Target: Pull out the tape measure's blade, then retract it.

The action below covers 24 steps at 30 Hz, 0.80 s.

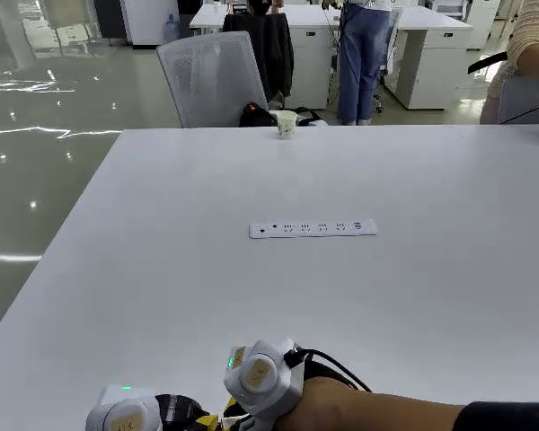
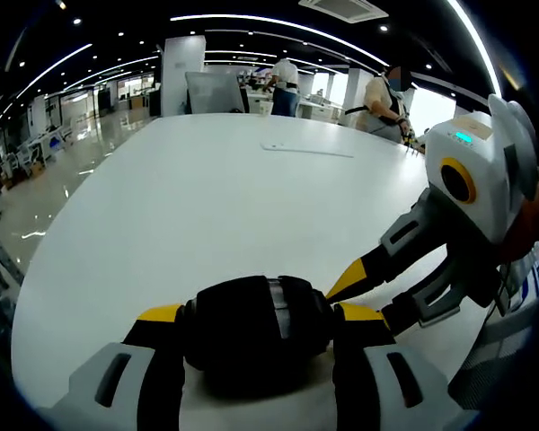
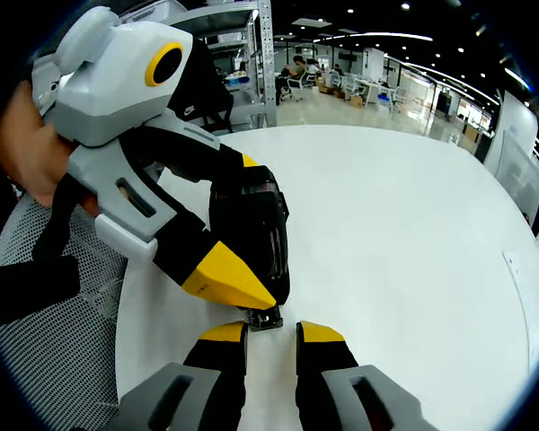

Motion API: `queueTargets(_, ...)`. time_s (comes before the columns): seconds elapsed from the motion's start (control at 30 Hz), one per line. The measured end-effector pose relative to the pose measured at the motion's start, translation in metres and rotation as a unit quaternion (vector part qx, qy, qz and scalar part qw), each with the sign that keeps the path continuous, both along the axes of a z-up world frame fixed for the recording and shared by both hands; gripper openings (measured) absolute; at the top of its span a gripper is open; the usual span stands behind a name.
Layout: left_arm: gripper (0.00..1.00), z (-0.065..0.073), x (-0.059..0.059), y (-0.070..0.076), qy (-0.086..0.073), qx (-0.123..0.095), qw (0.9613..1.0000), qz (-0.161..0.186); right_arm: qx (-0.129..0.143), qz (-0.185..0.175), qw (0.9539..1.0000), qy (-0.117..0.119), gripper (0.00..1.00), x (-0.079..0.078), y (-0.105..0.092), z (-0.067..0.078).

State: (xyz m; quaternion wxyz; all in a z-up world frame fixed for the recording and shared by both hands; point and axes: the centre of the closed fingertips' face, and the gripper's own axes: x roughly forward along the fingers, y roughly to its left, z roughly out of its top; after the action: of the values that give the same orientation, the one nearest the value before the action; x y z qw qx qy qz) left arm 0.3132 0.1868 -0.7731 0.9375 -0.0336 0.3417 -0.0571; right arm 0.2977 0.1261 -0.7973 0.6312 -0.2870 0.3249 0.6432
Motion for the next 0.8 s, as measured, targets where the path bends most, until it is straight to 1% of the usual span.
queueTargets(0.07,0.62,0.003,0.001,0.001,-0.005,-0.005,1.0000,0.001,0.002,-0.003,1.0000,-0.001,0.19,0.000,-0.004,0.004)
queueTargets(0.13,0.63,0.005,0.002,0.001,-0.004,-0.009,0.9999,0.002,0.004,-0.004,1.0000,-0.004,0.19,0.001,-0.008,0.006)
queueTargets(0.2,0.66,0.007,0.004,0.000,-0.007,-0.019,0.9998,0.002,0.004,-0.007,0.9999,-0.007,0.19,0.002,-0.012,0.008)
queueTargets(0.23,0.67,0.007,0.004,0.000,-0.007,-0.020,0.9998,0.001,0.004,-0.008,0.9999,-0.007,0.19,0.002,-0.014,0.009)
queueTargets(0.3,0.72,0.009,0.004,-0.001,-0.008,-0.022,0.9997,-0.003,0.004,-0.012,0.9999,-0.009,0.20,0.003,-0.019,0.011)
queueTargets(0.43,0.83,0.010,0.001,-0.003,-0.009,-0.037,0.9992,-0.010,0.009,-0.016,0.9997,-0.018,0.22,0.004,-0.028,0.019)
queueTargets(0.47,0.88,0.011,0.001,-0.004,-0.010,-0.044,0.9989,-0.011,0.015,-0.023,0.9995,-0.016,0.22,0.004,-0.030,0.021)
queueTargets(0.53,0.98,0.017,0.004,-0.006,-0.026,-0.076,0.9968,-0.002,0.021,-0.032,0.9992,-0.010,0.23,0.002,-0.035,0.024)
queueTargets(0.57,0.99,0.017,0.001,-0.005,-0.020,-0.078,0.9968,-0.001,0.022,-0.034,0.9991,-0.011,0.23,0.002,-0.038,0.024)
queueTargets(0.6,0.99,0.020,0.002,-0.006,-0.026,-0.081,0.9963,-0.008,0.022,-0.035,0.9991,-0.011,0.23,0.000,-0.042,0.023)
queueTargets(0.67,0.99,0.022,0.002,-0.008,-0.031,-0.081,0.9961,-0.021,0.023,-0.039,0.9989,-0.010,0.24,-0.001,-0.047,0.024)
queueTargets(0.73,0.99,0.024,0.002,-0.010,-0.039,-0.071,0.9958,-0.043,0.025,-0.046,0.9986,-0.009,0.25,-0.002,-0.054,0.024)
queueTargets(0.8,0.99,0.023,-0.001,-0.012,-0.033,-0.069,0.9954,-0.057,0.030,-0.056,0.9979,-0.009,0.25,-0.002,-0.060,0.027)
